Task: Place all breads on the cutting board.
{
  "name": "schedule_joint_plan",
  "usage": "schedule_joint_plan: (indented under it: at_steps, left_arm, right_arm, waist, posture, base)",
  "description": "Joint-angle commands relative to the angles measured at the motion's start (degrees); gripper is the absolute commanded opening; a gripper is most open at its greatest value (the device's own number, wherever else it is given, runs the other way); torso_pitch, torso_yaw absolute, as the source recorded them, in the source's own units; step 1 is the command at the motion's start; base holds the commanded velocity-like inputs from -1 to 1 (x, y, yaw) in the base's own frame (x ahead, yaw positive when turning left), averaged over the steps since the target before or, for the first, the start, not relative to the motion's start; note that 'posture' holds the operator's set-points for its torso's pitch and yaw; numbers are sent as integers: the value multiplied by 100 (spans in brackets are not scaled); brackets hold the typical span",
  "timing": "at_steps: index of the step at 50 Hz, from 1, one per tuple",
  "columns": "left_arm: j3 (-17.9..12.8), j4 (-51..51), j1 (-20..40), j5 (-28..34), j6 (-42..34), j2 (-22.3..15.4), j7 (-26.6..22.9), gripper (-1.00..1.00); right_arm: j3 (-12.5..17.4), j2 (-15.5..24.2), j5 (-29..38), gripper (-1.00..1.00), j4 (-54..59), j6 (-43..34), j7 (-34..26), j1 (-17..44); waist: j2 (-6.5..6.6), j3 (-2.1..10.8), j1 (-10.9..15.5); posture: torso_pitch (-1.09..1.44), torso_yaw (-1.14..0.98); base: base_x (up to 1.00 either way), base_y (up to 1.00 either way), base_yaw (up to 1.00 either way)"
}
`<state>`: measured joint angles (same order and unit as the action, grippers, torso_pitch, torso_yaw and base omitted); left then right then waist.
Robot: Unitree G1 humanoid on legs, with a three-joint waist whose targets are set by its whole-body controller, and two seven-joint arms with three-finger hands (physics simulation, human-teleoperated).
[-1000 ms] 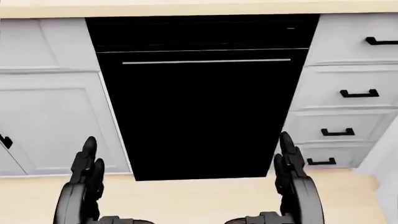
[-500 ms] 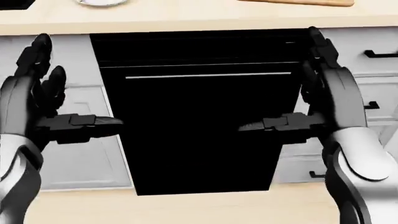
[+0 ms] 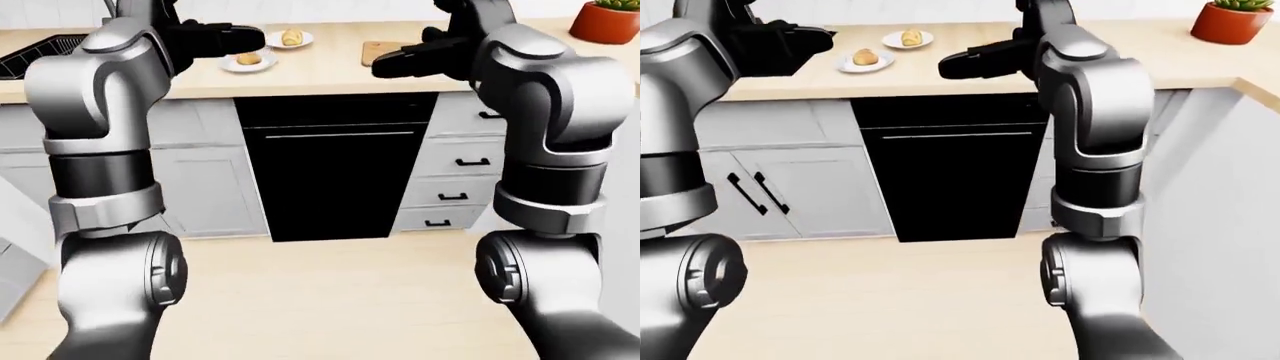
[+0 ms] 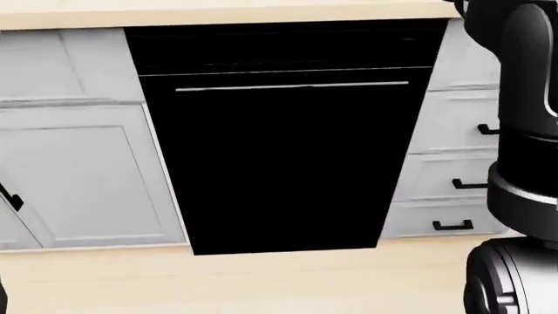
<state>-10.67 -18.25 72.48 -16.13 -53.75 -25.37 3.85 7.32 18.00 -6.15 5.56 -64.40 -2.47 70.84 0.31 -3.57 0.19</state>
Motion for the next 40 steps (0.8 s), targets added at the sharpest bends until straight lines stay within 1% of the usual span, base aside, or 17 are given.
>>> schedule_joint_plan:
  at_steps: [1,2,3,4,5,14,17,20,25,27,30,32,33,34,35,37,40]
  left_arm:
    - [-15,78,285,26,153,-87,-21,100]
    - [-16,60,281,30,174,-88,-30,100]
    - [-2,75,274,39,149,-82,-28,100]
    - [-2,101,273,43,124,-79,-20,100]
    - [-5,103,270,43,122,-74,-24,100]
    - [40,175,200,93,94,-19,-71,100]
    - [66,113,293,142,91,-44,-122,100]
    - [74,104,361,194,54,-39,-152,100]
    - [14,130,338,199,26,-13,-149,100]
    - [14,180,238,193,50,23,-133,100]
    - [8,177,254,181,37,11,-148,100]
    - [3,155,281,177,42,6,-141,100]
    - [1,161,279,172,41,5,-141,100]
    - [0,168,277,164,33,10,-136,100]
    - [5,192,258,161,30,16,-131,100]
    - [28,281,170,160,-20,42,-136,100]
    - [14,228,206,170,0,23,-138,100]
  right_arm:
    - [64,92,11,100,24,225,26,382]
    - [61,86,1,100,68,251,30,404]
    - [35,92,-1,100,80,265,19,394]
    - [28,104,-2,100,79,252,13,400]
    - [35,119,-10,100,68,231,2,405]
    - [22,143,-7,100,145,258,4,474]
    - [11,169,7,100,221,293,-11,532]
    - [4,163,15,100,316,331,-34,584]
    - [-7,151,50,100,273,305,-35,541]
    - [-27,147,67,100,290,270,-54,564]
    - [-47,147,94,100,336,251,-84,638]
    - [-36,142,112,100,340,240,-90,659]
    - [-32,136,115,100,310,212,-88,647]
    - [-35,146,132,100,298,213,-90,629]
    - [-7,135,142,100,292,221,-63,604]
    - [-3,130,139,100,269,211,-66,589]
    - [-7,126,139,100,264,219,-77,571]
  waist:
    - [7,180,-7]
    - [29,338,-14]
    - [16,192,-4]
    - [35,313,-13]
    - [40,337,-11]
    - [-10,183,-25]
    - [71,205,-24]
    - [267,192,-33]
    - [229,234,-35]
    - [154,267,-16]
    - [-76,218,42]
    - [-343,240,65]
    - [-162,252,28]
    - [-310,244,58]
    - [-343,206,40]
    - [-268,255,8]
    - [-98,185,-14]
  posture:
    - [0,0]
    - [0,0]
    - [0,0]
    - [0,0]
    - [0,0]
    - [0,0]
    - [0,0]
    - [0,0]
    - [0,0]
    - [0,0]
    - [0,0]
    - [0,0]
    - [0,0]
    - [0,0]
    - [0,0]
    - [0,0]
    - [0,0]
  base:
    - [4,0,0]
    - [5,0,0]
    - [5,0,0]
    - [5,0,0]
    - [6,0,0]
    - [18,0,0]
    - [22,0,0]
    - [22,0,0]
    - [22,0,0]
    - [22,0,0]
    - [22,0,0]
    - [22,0,0]
    - [23,0,0]
    - [24,0,0]
    - [23,0,0]
    - [23,0,0]
    - [23,0,0]
